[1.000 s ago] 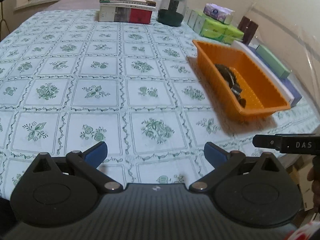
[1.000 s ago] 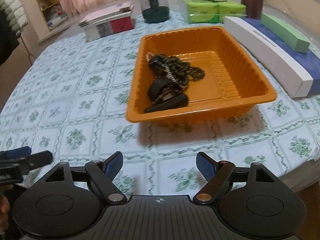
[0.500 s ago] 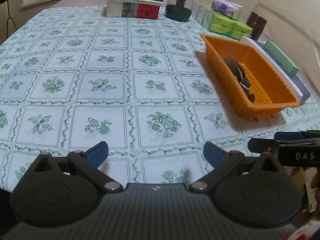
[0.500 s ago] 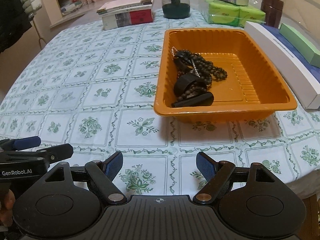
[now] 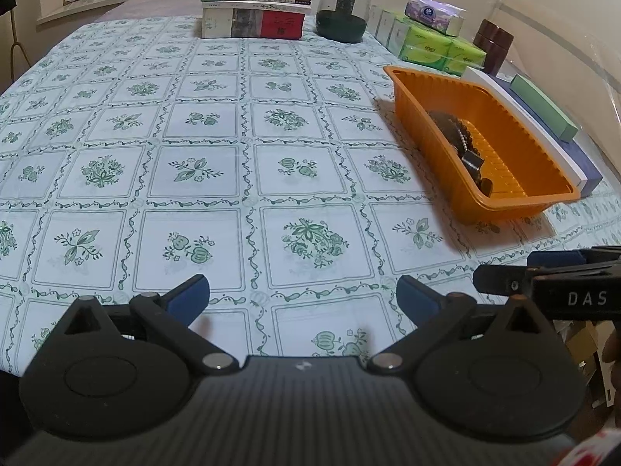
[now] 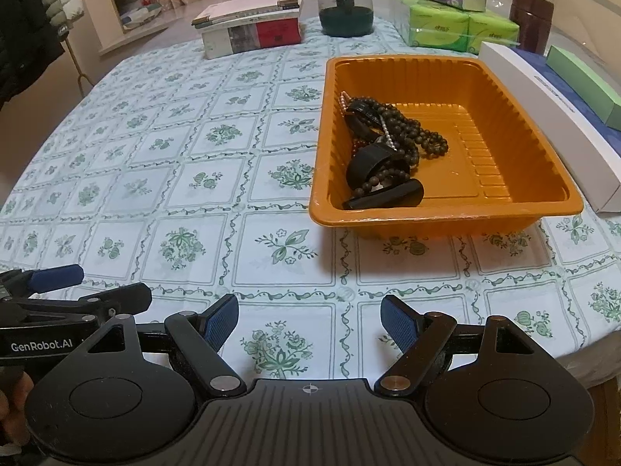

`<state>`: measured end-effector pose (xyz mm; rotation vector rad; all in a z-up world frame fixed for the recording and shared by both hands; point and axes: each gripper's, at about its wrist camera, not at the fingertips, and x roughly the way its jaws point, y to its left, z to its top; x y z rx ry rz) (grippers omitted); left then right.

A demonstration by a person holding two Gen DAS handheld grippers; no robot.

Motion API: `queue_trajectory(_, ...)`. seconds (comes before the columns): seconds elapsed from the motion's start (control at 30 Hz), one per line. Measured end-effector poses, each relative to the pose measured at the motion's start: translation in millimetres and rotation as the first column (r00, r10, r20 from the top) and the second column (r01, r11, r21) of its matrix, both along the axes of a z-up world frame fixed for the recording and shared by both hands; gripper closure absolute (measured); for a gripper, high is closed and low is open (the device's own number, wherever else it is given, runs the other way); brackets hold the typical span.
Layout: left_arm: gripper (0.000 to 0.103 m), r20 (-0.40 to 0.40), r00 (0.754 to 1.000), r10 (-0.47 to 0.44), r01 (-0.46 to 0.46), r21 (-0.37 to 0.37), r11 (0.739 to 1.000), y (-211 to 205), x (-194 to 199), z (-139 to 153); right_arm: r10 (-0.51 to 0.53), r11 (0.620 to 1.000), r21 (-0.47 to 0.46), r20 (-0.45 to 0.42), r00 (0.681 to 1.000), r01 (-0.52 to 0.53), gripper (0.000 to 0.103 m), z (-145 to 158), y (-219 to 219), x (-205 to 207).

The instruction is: Organize jewelry

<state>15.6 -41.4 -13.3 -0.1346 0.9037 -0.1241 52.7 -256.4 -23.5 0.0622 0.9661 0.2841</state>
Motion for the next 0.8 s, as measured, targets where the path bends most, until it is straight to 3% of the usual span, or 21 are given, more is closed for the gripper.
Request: queue_trajectory(0.8,0.001,-0.003,1.0,-0.011,0.011,0.002,1.0,-1.6,1.3,-0.2,0.01,1.0,0.0,0.003,1.0,-0.01,0.023,0.9,2.9,1.0)
